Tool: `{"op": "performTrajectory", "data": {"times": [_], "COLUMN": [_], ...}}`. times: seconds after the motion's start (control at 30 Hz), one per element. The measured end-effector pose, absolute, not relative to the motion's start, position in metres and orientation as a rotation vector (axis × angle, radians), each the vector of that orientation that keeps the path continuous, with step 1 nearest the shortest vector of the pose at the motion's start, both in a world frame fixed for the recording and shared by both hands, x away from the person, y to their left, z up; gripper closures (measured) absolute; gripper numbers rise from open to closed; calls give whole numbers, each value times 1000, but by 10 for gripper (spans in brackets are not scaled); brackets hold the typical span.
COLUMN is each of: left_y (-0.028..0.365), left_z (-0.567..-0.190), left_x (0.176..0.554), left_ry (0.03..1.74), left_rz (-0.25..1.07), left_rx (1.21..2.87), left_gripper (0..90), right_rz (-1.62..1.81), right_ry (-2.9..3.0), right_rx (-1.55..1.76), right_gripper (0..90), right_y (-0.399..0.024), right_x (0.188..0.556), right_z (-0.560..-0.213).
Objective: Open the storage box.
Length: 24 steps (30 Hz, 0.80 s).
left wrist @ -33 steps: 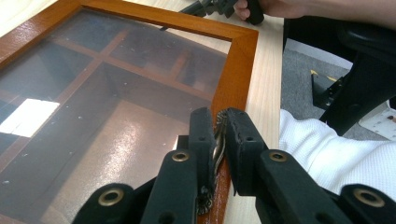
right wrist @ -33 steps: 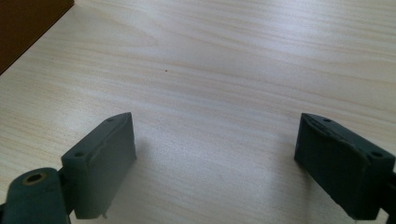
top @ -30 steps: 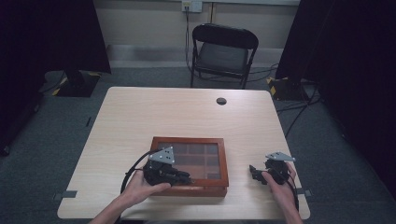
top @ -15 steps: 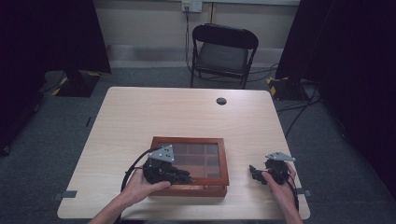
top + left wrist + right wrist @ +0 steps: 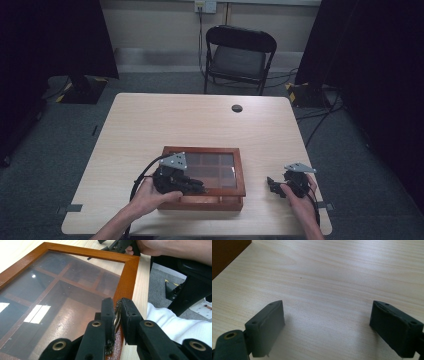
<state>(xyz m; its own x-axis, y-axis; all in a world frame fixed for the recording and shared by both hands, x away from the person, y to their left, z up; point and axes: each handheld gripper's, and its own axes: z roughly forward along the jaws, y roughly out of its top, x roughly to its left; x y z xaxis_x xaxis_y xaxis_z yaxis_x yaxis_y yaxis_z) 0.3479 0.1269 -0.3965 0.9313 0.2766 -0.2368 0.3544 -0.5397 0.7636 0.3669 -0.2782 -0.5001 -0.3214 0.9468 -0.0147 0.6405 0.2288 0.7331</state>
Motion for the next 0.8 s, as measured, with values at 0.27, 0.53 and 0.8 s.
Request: {"op": "performTrajectory", "data": {"times": [0.27, 0.53, 0.8], "left_y": [127, 126, 129], "left_z": [-394, -389, -384], "left_x": [349, 350, 352], "left_ry": [448, 447, 452], "left_rz": [-108, -100, -103], "left_rx": [2171, 2178, 2158], "left_gripper": [811, 810, 810], "right_rz": [880, 880, 880], "right_ry": [2046, 2045, 2045], "right_rx": [1456, 1456, 1456], "right_gripper": [113, 113, 113], "right_y": [-278, -278, -278], "right_x": [367, 367, 367], "right_z": [-500, -500, -500]}}
